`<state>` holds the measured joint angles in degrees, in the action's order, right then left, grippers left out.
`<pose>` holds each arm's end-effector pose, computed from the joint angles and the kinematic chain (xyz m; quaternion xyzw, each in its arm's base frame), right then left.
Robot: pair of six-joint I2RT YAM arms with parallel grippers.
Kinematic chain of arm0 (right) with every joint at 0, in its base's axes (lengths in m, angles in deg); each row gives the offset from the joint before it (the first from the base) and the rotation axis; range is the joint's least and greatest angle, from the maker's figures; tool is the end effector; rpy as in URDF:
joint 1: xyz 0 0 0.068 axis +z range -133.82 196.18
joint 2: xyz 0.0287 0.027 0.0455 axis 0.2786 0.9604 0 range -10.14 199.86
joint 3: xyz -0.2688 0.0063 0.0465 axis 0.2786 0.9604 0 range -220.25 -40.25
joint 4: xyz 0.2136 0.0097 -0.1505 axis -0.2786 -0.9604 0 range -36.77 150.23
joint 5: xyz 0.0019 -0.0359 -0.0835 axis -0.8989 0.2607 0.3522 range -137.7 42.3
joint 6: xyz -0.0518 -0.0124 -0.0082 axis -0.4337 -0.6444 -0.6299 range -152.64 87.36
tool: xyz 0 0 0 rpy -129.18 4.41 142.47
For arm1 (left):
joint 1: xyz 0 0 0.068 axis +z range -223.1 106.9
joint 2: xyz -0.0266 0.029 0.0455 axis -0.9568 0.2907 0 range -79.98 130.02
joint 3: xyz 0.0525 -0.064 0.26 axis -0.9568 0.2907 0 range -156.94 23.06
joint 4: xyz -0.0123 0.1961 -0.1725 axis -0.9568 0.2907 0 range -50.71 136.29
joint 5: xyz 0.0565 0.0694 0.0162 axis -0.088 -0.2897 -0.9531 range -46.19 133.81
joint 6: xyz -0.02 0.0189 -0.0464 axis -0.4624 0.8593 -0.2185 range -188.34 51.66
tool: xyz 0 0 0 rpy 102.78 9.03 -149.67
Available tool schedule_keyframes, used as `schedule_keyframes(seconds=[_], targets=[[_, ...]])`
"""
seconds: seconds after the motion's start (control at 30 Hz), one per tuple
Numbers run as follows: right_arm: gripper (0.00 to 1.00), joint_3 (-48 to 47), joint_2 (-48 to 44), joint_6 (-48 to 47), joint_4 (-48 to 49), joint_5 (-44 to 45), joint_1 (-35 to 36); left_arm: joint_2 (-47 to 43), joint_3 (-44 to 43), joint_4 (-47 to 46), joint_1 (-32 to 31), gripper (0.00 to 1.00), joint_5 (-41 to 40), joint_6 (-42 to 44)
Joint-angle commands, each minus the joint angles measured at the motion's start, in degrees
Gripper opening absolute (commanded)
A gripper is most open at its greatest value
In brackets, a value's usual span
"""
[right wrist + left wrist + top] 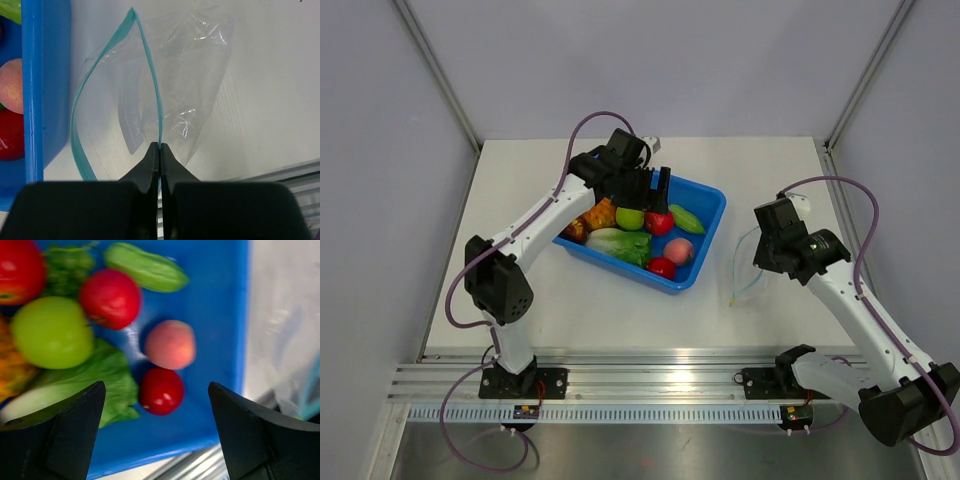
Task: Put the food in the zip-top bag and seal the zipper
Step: Pick up the fake fruit from the bin.
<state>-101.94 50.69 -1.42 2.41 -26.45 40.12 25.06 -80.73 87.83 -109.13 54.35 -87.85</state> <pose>0.1825 0.0669 0.3179 0.1122 0.9371 -0.0273 0.3296 0.3238 -0.2437 0.3399 0.1656 0.9209 -0.2358 0.2627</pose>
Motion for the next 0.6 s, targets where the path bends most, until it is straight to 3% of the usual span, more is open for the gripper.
schedule_keyframes(seconds=[0.0, 0.07, 0.17, 0.43, 0.57], targets=[[0.00, -0.8, -0.4, -0.9, 2.0, -0.8, -0.5, -3.2, 1.9, -0.8, 0.0, 0.92, -19.5, 1.1], [0.00, -0.8, -0.4, -1.0, 2.2, -0.9, -0.5, -2.0, 1.9, 0.0, 1.8, 0.94, -22.1, 0.2], [0.00, -0.7, -0.1, -1.1, 2.4, -1.1, -0.5, 0.4, 1.3, 0.2, 4.6, 0.99, -19.8, -0.9], [0.00, -0.4, 0.0, -0.7, 3.2, -2.4, -0.5, 0.5, 6.1, -6.9, 5.1, 0.99, -17.0, 1.1], [0.00, 0.2, 0.1, -0.6, 3.8, -2.9, -0.5, 3.8, 3.8, -5.1, 5.1, 0.99, -14.1, 1.3]])
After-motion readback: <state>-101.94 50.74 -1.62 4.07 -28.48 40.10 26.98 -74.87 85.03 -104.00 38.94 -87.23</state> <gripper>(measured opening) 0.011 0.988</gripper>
